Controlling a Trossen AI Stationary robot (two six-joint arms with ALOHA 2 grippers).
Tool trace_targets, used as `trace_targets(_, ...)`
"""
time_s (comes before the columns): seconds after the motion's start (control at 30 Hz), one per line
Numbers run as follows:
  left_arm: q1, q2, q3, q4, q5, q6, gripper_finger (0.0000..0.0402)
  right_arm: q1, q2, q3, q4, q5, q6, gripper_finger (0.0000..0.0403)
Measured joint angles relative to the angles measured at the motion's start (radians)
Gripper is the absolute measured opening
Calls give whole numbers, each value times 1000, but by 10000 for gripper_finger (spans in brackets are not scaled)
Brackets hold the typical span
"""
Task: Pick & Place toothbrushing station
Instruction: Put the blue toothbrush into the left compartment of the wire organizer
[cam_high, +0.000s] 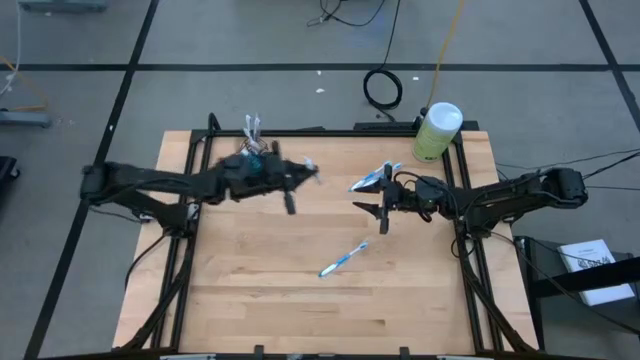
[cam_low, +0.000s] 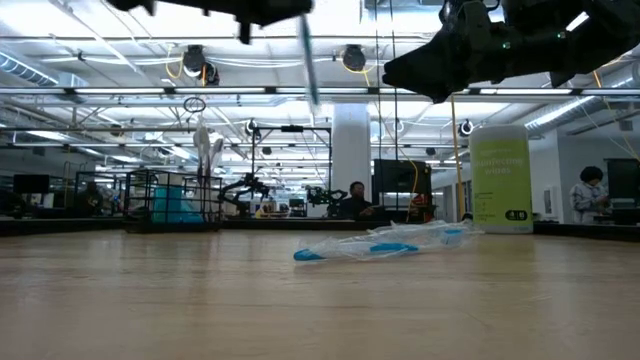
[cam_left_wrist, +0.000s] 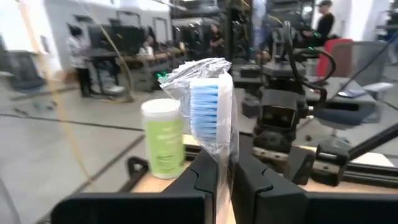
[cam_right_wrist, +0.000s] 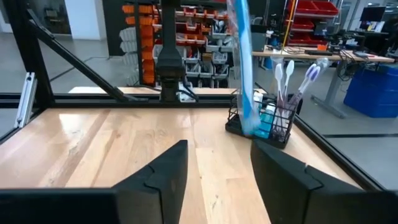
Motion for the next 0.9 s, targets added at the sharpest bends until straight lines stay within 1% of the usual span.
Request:
trace_targets(0.07,-1,-89,-67,6,-43,14,14,0,-24,0,-27,0,0,170)
trace_targets(0.17,0,-233,-184,7,-170,20,14,0,-50,0,-51,0,0,166)
trace_targets(0.3,0,-418,-328,-2,-416,19,21,0,-58,0,-52,0,9,163)
trace_targets(0.4,0,-545,-400,-22,-626,28,15,0,-51,0,-52,0,21,163)
trace_targets(0.47,0,-611,-433,-53,-732,23,14,0,-49,-1,-56,4,23,164)
trace_targets(0.6,0,-701,-453,-114,-831,-5,15,0,-49,-1,-53,4,23,163)
trace_targets(0.7,-1,-730,-453,-182,-919,-44,20,0,-49,-1,-53,4,22,160)
trace_targets(0.77,-1,-743,-453,-256,-981,-74,20,0,-49,-1,-61,4,18,160)
trace_targets(0.83,-1,-752,-453,-334,-1005,-133,15,0,-49,-1,-67,4,18,160)
trace_targets(0.9,-1,-755,-453,-405,-1005,-197,15,-1,-49,-1,-66,4,17,160)
